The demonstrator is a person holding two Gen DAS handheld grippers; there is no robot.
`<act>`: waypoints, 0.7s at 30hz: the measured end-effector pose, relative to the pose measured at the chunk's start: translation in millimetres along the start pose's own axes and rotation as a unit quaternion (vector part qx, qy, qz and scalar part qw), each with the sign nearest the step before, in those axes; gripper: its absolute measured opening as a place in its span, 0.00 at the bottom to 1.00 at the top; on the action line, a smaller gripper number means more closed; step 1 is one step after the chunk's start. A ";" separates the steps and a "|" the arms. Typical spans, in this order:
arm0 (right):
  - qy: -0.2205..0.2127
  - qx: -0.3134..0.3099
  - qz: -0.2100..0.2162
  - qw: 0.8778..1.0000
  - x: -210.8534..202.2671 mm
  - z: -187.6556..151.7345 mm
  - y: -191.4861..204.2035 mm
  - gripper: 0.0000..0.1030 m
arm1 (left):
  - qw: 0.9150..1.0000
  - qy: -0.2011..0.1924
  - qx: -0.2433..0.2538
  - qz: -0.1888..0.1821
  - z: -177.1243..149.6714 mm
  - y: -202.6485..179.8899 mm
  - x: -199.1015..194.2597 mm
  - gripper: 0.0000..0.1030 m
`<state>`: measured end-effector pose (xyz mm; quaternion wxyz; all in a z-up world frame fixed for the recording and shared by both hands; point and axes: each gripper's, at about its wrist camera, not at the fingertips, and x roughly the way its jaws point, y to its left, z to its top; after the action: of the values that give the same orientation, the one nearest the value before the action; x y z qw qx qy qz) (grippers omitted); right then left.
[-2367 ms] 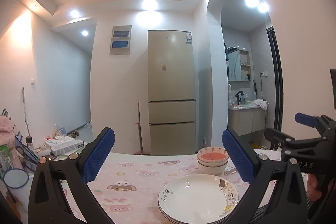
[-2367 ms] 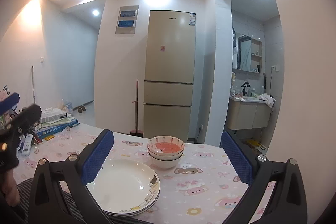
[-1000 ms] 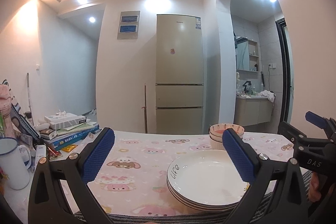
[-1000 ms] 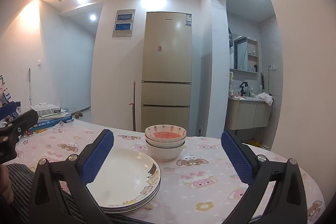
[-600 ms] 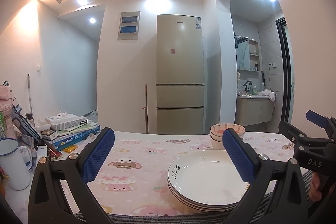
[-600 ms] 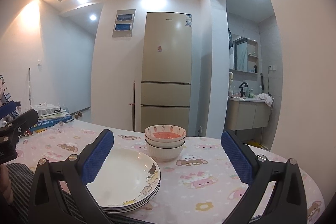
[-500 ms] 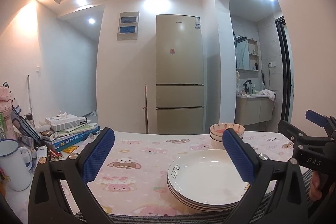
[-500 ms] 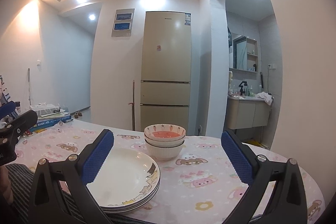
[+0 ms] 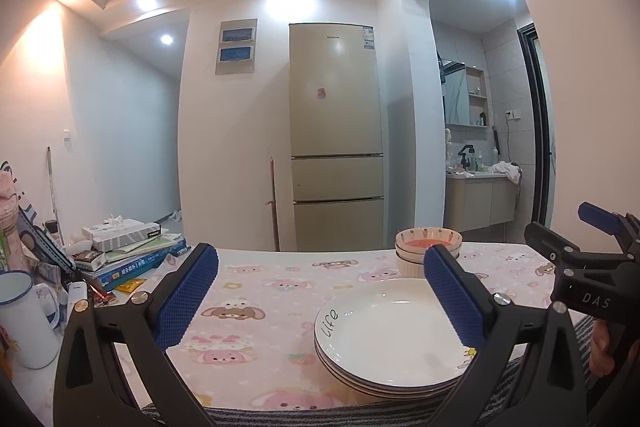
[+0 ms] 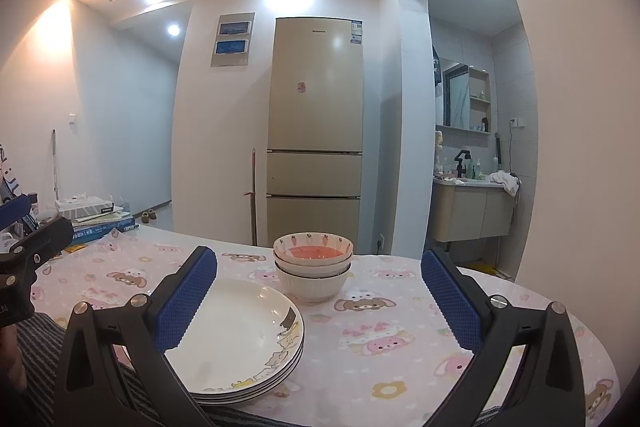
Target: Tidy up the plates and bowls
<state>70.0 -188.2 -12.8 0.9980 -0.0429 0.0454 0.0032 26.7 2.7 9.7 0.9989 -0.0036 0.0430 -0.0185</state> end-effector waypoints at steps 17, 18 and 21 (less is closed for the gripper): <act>0.000 0.000 0.000 1.000 0.3 -0.6 0.3 1.00 | 1.000 0.003 0.000 0.003 -1.5 0.9 0.9 1.00; 0.001 0.000 0.000 1.000 0.2 -1.0 -0.8 1.00 | 1.000 0.003 0.000 0.004 -1.4 0.7 1.1 1.00; 0.000 0.000 0.000 1.000 -0.1 -0.4 -0.6 1.00 | 1.000 0.003 0.000 0.004 -1.3 1.0 1.0 1.00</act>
<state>69.9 -188.9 -13.1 0.9980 -0.0431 0.0459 0.0034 27.6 3.7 8.3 0.9988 -0.0034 0.0461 -0.0145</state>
